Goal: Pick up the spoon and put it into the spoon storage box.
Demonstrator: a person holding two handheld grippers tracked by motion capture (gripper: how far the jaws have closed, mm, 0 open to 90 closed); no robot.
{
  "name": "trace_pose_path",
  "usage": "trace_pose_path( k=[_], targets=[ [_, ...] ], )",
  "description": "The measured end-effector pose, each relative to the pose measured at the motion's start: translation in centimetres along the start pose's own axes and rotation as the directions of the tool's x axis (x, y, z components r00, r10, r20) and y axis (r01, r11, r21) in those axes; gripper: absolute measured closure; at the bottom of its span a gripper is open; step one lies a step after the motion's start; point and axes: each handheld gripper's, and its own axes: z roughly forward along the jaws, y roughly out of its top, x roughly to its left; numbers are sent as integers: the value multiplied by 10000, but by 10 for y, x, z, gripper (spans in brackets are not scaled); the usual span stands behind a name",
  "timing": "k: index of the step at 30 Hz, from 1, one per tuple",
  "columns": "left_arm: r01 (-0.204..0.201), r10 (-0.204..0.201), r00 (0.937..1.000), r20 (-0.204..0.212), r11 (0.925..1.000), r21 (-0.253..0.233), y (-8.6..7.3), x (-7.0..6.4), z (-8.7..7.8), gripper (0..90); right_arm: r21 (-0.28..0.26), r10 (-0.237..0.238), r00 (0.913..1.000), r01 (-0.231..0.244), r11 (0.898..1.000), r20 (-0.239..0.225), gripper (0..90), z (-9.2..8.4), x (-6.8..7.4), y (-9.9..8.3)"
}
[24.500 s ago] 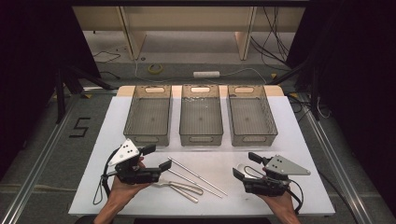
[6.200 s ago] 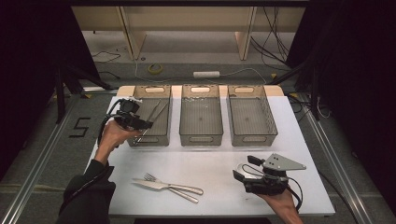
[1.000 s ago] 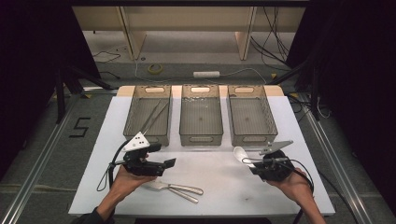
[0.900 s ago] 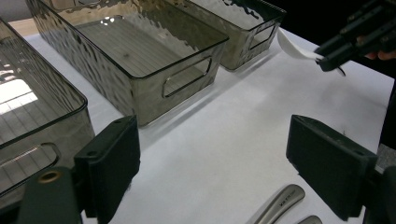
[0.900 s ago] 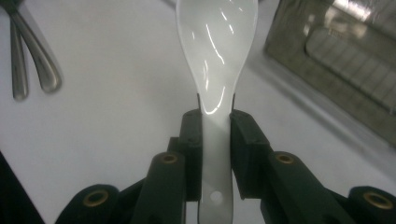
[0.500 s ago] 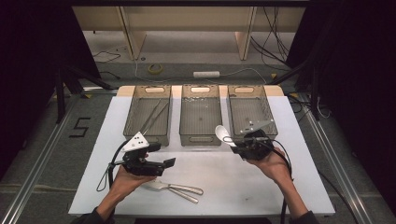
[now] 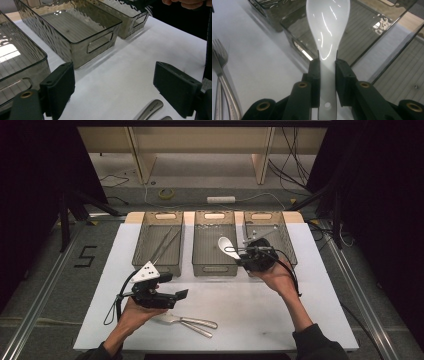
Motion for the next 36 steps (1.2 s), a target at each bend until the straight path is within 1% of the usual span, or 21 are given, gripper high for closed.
trace_pose_path(
  k=[7, 8, 10, 12, 13, 15, 19, 21, 25, 27, 28, 29, 31, 32, 34, 36],
  targets=[
    [-20, 20, 10000, -7, 10000, -6, 0, 0, 0, 173, 48, 29, 10000, -29, 10000, 30, 763, 15, -2, 19],
    [-18, 18, 10000, -10, 10000, -10, 0, 0, 0, 173, 48, 29, 10000, -29, 10000, 30, 763, 15, -2, 19],
    [25, -25, 10000, -10, 10000, -48, 0, 0, -1, 173, 113, 129, 9999, -129, 9999, -7, 763, 22, -3, 26],
    [25, -25, 10000, -11, 10000, -48, 0, 0, -1, 173, 155, 136, 9999, -136, 9998, 3, 763, 24, -3, 27],
    [14, -14, 10000, -10, 10000, -46, 0, 0, -1, 173, 200, 193, 9998, -193, 9996, 29, 763, 30, -5, 30],
    [18, -18, 10000, -8, 10000, -45, 0, 0, -1, 172, 194, 253, 9997, -254, 9995, 56, 763, 34, -7, 32],
    [-2, 2, 10000, -6, 10000, -32, 0, 0, -1, 173, 219, 350, 9994, -351, 9991, 70, 763, 40, -10, 36],
    [-3, 3, 10000, -14, 10000, -36, 0, 0, -1, 173, 247, 485, 9988, -486, 9985, 56, 763, 46, -12, 40],
    [-57, 57, 10000, -7, 10000, -10, 0, 0, -1, 173, 267, 559, 9984, -562, 9981, 108, 762, 53, -13, 46],
    [4, -5, 10000, -14, 10000, -74, 0, 0, -1, 173, 342, 716, 9974, -716, 9968, 19, 763, 61, -14, 51],
    [12, -12, 10000, -7, 10000, -76, 0, 0, -1, 173, 342, 716, 9974, -716, 9968, 19, 763, 61, -14, 51],
    [23, -24, 10000, -27, 10000, -84, 0, 0, -2, 173, 489, 826, 9966, -829, 9954, 80, 763, 67, -15, 54],
    [9, -10, 10000, -26, 9999, -105, 0, 0, -2, 173, 566, 905, 9958, -911, 9942, 145, 762, 72, -15, 56],
    [11, -11, 10000, -16, 9999, -109, 0, 0, -2, 173, 566, 905, 9958, -911, 9942, 145, 762, 72, -15, 56],
    [15, -15, 10000, -8, 9999, -115, 0, 0, -2, 173, 616, 1004, 9947, -1015, 9929, 197, 762, 78, -15, 59],
    [10, -10, 10000, -7, 9999, -113, 0, 0, -2, 173, 623, 988, 9949, -998, 9931, 193, 762, 80, -15, 59]
  ],
)
